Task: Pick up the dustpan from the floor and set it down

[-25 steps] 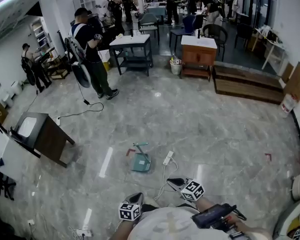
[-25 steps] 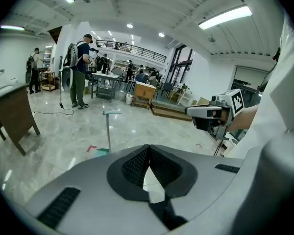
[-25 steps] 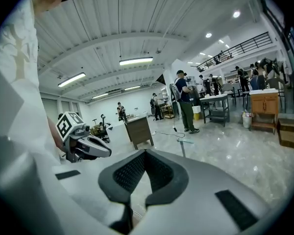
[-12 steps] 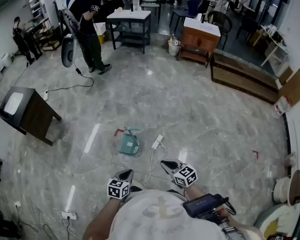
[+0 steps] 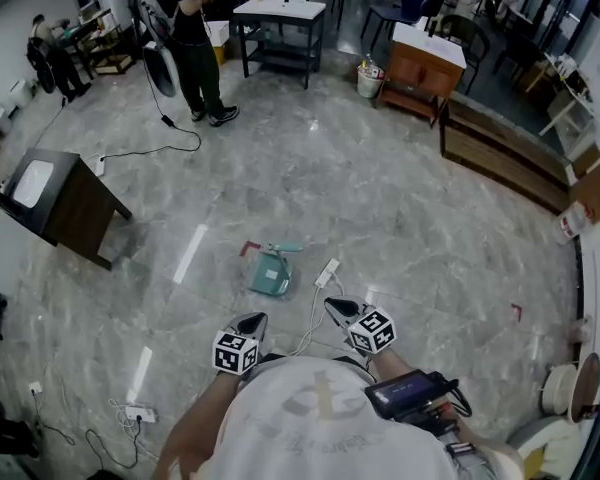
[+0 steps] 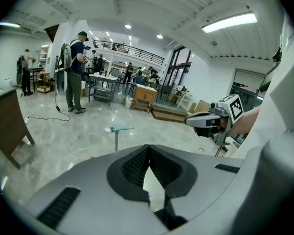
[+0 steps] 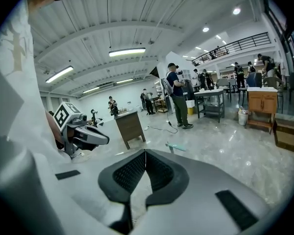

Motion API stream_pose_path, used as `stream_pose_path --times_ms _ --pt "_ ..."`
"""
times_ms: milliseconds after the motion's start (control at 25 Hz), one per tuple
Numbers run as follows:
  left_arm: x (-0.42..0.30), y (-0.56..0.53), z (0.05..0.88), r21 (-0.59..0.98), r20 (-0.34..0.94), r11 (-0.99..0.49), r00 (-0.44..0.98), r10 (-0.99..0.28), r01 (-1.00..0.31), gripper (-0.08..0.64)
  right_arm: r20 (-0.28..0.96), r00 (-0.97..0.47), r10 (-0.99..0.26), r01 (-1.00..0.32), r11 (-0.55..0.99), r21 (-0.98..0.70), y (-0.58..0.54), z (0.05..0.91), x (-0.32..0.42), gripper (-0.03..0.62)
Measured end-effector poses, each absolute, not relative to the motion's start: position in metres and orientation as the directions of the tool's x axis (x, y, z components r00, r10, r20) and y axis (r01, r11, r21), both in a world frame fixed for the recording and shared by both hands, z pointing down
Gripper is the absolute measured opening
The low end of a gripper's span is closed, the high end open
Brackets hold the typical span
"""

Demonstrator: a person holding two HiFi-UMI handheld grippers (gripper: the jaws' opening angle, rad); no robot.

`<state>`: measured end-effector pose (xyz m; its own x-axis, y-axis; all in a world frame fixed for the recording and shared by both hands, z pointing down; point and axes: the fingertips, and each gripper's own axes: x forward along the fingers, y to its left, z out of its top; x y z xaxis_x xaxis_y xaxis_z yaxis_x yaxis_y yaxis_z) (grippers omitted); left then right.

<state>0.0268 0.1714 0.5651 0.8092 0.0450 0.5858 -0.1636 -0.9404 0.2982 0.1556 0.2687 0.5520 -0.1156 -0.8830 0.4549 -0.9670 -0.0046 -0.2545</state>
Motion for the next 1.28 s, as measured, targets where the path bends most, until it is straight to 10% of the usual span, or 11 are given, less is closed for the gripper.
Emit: stream_pose_path --times_ms 1280 --pt "-0.040 0.063 0.590 0.368 0.612 -0.757 0.754 -0.240 -0.540 0.012 0.605 -0.357 -0.711 -0.934 0.287 -0.213 0.103 0.595 0.156 0.017"
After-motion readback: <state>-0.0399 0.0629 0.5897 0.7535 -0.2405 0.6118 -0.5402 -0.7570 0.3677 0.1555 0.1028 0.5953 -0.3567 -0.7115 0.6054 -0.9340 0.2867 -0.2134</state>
